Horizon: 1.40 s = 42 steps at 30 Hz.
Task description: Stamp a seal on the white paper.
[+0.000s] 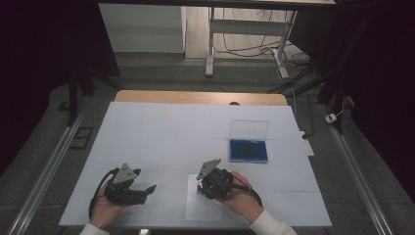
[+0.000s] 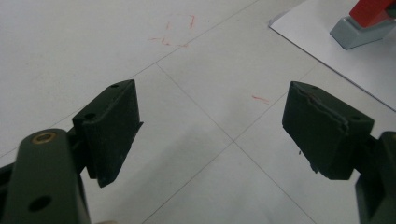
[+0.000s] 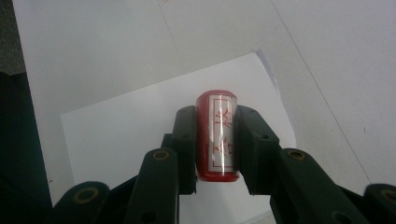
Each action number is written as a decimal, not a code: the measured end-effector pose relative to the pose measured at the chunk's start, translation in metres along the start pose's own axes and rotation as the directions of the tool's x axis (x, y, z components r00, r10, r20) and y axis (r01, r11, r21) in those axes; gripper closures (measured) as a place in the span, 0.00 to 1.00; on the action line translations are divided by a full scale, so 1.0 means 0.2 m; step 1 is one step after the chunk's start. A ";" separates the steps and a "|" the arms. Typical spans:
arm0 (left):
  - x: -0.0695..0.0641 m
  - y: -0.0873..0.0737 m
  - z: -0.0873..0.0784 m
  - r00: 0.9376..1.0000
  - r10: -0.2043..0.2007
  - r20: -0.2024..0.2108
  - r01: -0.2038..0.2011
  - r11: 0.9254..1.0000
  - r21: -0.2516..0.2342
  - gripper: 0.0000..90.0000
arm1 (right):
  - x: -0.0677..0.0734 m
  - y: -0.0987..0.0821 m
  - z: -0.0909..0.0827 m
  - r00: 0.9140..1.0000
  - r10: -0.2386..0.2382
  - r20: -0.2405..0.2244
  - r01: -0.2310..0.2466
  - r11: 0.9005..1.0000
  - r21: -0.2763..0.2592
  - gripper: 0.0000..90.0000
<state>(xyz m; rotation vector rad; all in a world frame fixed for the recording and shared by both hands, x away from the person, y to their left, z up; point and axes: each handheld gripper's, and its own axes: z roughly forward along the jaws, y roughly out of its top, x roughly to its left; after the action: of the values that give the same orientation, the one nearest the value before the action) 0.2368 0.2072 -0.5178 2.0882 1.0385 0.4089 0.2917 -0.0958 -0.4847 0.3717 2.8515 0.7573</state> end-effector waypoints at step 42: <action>-0.02 0.01 0.01 1.000 0.004 0.004 -0.004 1.000 0.000 0.21 | 0.01 0.04 0.03 1.000 -0.001 -0.001 0.001 0.995 0.104 0.79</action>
<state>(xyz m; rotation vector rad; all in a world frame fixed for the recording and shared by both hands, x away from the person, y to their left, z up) 0.2364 0.2023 -0.5169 2.0911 1.0322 0.4062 0.2936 -0.0851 -0.4863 0.3841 2.8996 0.6107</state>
